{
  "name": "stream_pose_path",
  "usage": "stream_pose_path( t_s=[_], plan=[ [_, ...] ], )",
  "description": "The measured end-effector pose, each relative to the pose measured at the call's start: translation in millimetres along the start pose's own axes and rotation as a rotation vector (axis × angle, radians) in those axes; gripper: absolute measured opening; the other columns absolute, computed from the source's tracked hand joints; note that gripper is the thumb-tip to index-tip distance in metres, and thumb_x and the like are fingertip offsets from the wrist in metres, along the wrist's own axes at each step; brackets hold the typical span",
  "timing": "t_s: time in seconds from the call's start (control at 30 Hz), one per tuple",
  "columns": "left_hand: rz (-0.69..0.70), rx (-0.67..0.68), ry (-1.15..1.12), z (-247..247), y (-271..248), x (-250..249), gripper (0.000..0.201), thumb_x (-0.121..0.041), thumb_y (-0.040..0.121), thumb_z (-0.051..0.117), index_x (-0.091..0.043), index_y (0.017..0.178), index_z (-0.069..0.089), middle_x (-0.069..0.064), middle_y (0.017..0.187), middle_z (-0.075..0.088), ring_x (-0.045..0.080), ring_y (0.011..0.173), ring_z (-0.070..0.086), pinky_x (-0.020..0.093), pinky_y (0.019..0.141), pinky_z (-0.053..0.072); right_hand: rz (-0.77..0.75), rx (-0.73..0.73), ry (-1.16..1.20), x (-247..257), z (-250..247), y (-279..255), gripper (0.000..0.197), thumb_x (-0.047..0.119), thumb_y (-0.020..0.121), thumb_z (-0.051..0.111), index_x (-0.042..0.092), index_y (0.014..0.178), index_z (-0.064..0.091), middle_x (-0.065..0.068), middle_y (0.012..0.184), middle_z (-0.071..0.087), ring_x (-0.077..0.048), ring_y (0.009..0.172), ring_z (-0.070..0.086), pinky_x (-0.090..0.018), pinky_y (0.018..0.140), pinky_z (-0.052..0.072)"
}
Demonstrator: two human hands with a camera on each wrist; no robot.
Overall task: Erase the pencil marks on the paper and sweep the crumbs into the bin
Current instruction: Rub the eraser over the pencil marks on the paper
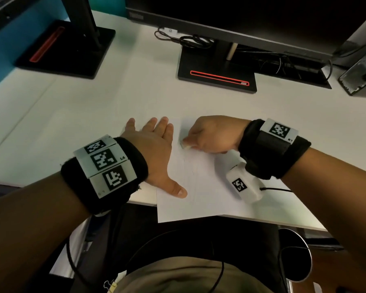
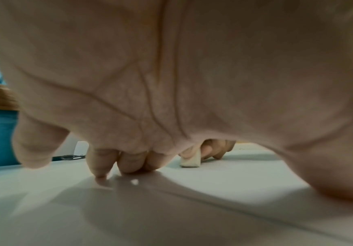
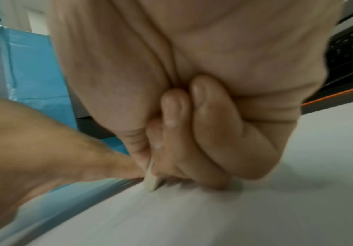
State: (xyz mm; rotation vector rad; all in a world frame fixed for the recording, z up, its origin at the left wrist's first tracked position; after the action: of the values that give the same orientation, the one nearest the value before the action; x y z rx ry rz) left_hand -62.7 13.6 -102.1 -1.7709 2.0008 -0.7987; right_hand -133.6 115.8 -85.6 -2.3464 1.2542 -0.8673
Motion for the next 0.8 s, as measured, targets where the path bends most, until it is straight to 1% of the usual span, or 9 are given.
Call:
stream_pose_path(
  t_s=[0.13, 0.23, 0.27, 0.4, 0.47, 0.57, 0.67, 0.73, 0.8],
  plan=[
    [-0.003, 0.002, 0.005, 0, 0, 0, 0.154, -0.101, 0.050, 0.044, -0.009, 0.152, -0.024, 0.009, 0.161, -0.028, 0.026, 0.150, -0.016, 0.060, 0.118, -0.002, -0.083, 0.073, -0.077, 13, 22, -5, 0.045, 0.038, 0.105, 0.046, 0.012, 0.070, 0.055, -0.007, 0.068, 0.052, -0.023, 0.062, 0.048, -0.036, 0.065, 0.047],
    [-0.001, 0.005, 0.013, 0, 0, 0, 0.154, -0.101, 0.049, 0.044, -0.008, 0.151, -0.024, 0.009, 0.160, -0.028, 0.027, 0.150, -0.016, 0.060, 0.118, -0.002, -0.033, 0.056, -0.042, 1, 9, -6, 0.045, 0.042, 0.103, 0.050, 0.013, 0.068, 0.052, -0.007, 0.063, 0.048, -0.024, 0.056, 0.044, -0.032, 0.060, 0.043],
    [-0.002, 0.005, 0.014, -1, 0, 0, 0.154, -0.101, 0.049, 0.044, -0.008, 0.151, -0.025, 0.009, 0.160, -0.028, 0.027, 0.150, -0.017, 0.061, 0.118, -0.002, -0.023, 0.037, -0.056, 0, 3, -5, 0.046, 0.042, 0.103, 0.050, 0.013, 0.068, 0.052, -0.007, 0.062, 0.049, -0.024, 0.056, 0.044, -0.032, 0.061, 0.043],
    [-0.006, 0.012, 0.003, 0, 0, 0, 0.153, -0.101, 0.050, 0.044, -0.009, 0.151, -0.025, 0.008, 0.160, -0.029, 0.026, 0.150, -0.017, 0.060, 0.118, -0.003, -0.110, 0.086, -0.144, 14, 22, -10, 0.045, 0.036, 0.106, 0.046, 0.015, 0.066, 0.052, -0.002, 0.065, 0.052, -0.020, 0.061, 0.048, -0.032, 0.063, 0.043],
    [-0.004, 0.011, 0.005, 0, 0, 0, 0.154, -0.101, 0.050, 0.045, -0.009, 0.151, -0.025, 0.009, 0.160, -0.029, 0.026, 0.150, -0.017, 0.060, 0.118, -0.002, -0.100, 0.105, -0.126, 11, 22, -12, 0.044, 0.038, 0.105, 0.048, 0.015, 0.068, 0.053, -0.003, 0.066, 0.052, -0.022, 0.062, 0.048, -0.036, 0.064, 0.046],
    [-0.003, 0.014, 0.003, -1, 0, 0, 0.154, -0.101, 0.049, 0.044, -0.009, 0.151, -0.025, 0.009, 0.160, -0.029, 0.026, 0.150, -0.017, 0.060, 0.118, -0.002, -0.041, 0.060, -0.100, 0, 7, -11, 0.043, 0.040, 0.104, 0.050, 0.014, 0.069, 0.053, -0.003, 0.067, 0.051, -0.023, 0.063, 0.048, -0.030, 0.061, 0.043],
    [-0.006, 0.016, 0.002, 1, 1, 0, 0.155, -0.101, 0.048, 0.044, -0.009, 0.151, -0.025, 0.008, 0.160, -0.030, 0.026, 0.150, -0.017, 0.060, 0.118, -0.002, -0.110, 0.100, -0.175, 11, 24, -14, 0.044, 0.036, 0.106, 0.047, 0.016, 0.068, 0.053, 0.001, 0.067, 0.053, -0.018, 0.063, 0.049, -0.030, 0.062, 0.040],
    [-0.004, 0.012, 0.006, 1, 1, 0, 0.155, -0.102, 0.048, 0.043, -0.009, 0.151, -0.025, 0.008, 0.160, -0.030, 0.026, 0.150, -0.017, 0.060, 0.118, -0.002, -0.112, 0.120, -0.161, 9, 25, -15, 0.044, 0.037, 0.105, 0.049, 0.017, 0.066, 0.052, -0.001, 0.066, 0.051, -0.020, 0.063, 0.048, -0.034, 0.065, 0.045],
    [-0.002, 0.018, 0.000, 1, 1, 0, 0.155, -0.102, 0.048, 0.044, -0.009, 0.151, -0.025, 0.008, 0.159, -0.031, 0.026, 0.150, -0.018, 0.060, 0.118, -0.003, -0.061, 0.069, -0.131, -1, 10, -11, 0.044, 0.040, 0.102, 0.051, 0.017, 0.064, 0.052, -0.003, 0.066, 0.051, -0.024, 0.065, 0.049, -0.038, 0.068, 0.048]
  ],
)
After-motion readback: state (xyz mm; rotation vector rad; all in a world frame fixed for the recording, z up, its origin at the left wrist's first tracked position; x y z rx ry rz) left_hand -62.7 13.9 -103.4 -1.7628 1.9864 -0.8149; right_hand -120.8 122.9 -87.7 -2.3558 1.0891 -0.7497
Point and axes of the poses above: each hand's wrist, its own y-axis towards the middle knuckle, its own z-axis out of the palm, x = y × z, the point moved 8 cm from there along y, towards the middle knuckle
